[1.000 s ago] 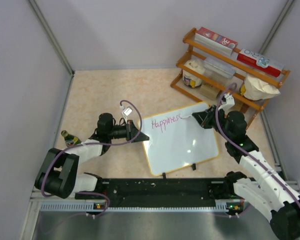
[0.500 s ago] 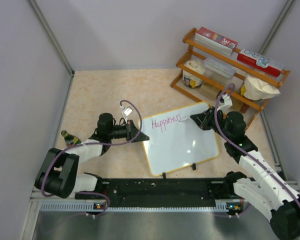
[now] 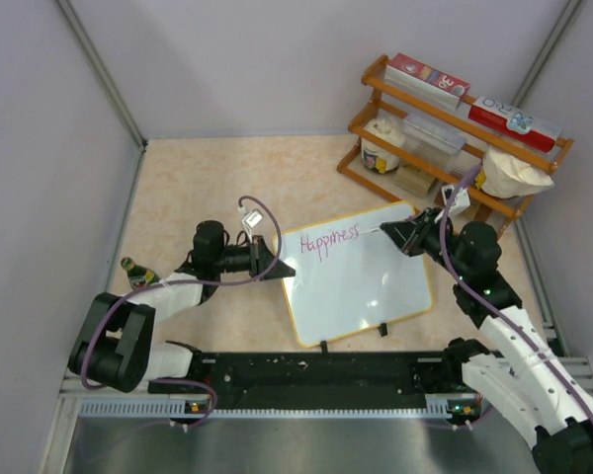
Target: Write a sentence on the whiteboard
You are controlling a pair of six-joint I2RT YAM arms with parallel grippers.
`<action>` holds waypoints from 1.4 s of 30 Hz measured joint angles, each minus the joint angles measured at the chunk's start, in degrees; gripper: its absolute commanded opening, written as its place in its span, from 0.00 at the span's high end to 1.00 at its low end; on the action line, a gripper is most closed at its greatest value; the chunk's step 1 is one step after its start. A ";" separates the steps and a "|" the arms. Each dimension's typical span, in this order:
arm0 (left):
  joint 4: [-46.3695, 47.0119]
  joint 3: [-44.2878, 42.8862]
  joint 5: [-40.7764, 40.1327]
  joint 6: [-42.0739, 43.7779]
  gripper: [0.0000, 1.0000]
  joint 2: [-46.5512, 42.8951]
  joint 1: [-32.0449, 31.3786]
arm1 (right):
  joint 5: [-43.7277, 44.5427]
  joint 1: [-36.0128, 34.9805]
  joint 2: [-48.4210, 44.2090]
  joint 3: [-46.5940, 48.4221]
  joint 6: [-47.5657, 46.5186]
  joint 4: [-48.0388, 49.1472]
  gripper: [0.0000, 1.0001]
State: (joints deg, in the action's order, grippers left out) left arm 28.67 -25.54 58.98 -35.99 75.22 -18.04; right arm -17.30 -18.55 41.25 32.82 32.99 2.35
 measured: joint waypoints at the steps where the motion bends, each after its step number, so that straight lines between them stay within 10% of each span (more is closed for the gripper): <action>1: -0.72 -0.24 -0.02 0.31 1.00 -0.09 0.00 | -0.70 0.48 -0.07 0.11 -0.04 -0.13 1.00; 42: -4.74 -0.92 0.02 3.08 1.00 -1.25 0.00 | 4.39 2.62 0.44 2.14 -5.92 -6.56 1.00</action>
State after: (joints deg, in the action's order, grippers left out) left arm 23.92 -26.46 59.00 -32.91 73.97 -18.04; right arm -12.91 -15.92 41.69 34.96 27.07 -4.21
